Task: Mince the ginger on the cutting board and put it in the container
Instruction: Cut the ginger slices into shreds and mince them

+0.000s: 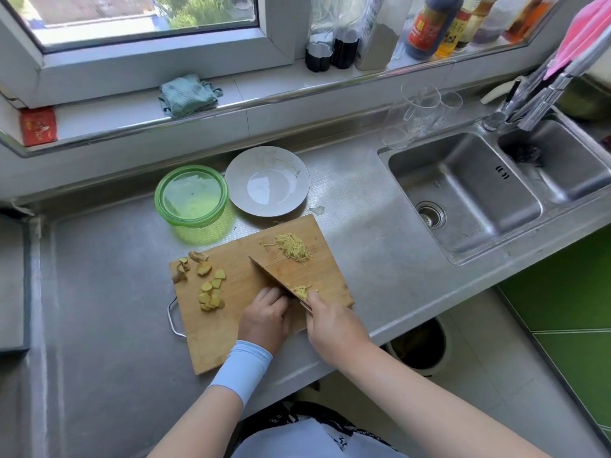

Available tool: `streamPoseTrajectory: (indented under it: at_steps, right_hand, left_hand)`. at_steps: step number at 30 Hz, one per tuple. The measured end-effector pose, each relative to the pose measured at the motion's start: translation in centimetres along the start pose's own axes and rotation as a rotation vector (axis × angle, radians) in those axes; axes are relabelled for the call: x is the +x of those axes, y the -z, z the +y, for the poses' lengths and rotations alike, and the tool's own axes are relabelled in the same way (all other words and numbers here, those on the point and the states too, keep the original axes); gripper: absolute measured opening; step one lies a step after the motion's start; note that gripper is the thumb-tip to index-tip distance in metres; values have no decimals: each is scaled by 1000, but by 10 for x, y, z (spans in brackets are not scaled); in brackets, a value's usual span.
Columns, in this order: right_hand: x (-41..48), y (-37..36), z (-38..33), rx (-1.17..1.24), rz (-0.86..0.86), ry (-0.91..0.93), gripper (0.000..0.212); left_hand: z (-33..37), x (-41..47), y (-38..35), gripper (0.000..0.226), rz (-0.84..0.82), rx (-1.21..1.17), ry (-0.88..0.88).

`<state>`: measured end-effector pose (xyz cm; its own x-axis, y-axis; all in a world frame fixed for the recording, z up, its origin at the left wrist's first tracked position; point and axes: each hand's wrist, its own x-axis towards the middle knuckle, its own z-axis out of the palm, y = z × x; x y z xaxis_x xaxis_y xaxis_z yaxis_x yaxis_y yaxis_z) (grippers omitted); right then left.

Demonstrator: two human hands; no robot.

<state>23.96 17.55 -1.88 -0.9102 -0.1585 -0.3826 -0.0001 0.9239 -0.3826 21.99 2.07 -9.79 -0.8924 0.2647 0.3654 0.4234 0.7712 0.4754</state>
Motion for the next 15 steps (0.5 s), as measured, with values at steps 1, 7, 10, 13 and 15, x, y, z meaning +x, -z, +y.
streamPoseTrajectory:
  at_steps: [1,7,10,13,15]
  right_hand:
    - [0,0,0,-10,5,7,18]
    - [-8,-1,5,9,43,46,18]
    - [-26,-5,17,42,47,42,20]
    - [-34,-9,24,69,38,20,18]
    - [-27,-10,21,74,37,9,15]
  left_hand:
    - [-2,1,1,14,-6,-3,-19]
    - [-2,0,0,16,-7,-8,-43]
    - [-1,1,1,21,-6,-11,-38]
    - [0,1,2,21,-15,-16,-29]
    - [0,0,1,19,-18,-13,-12]
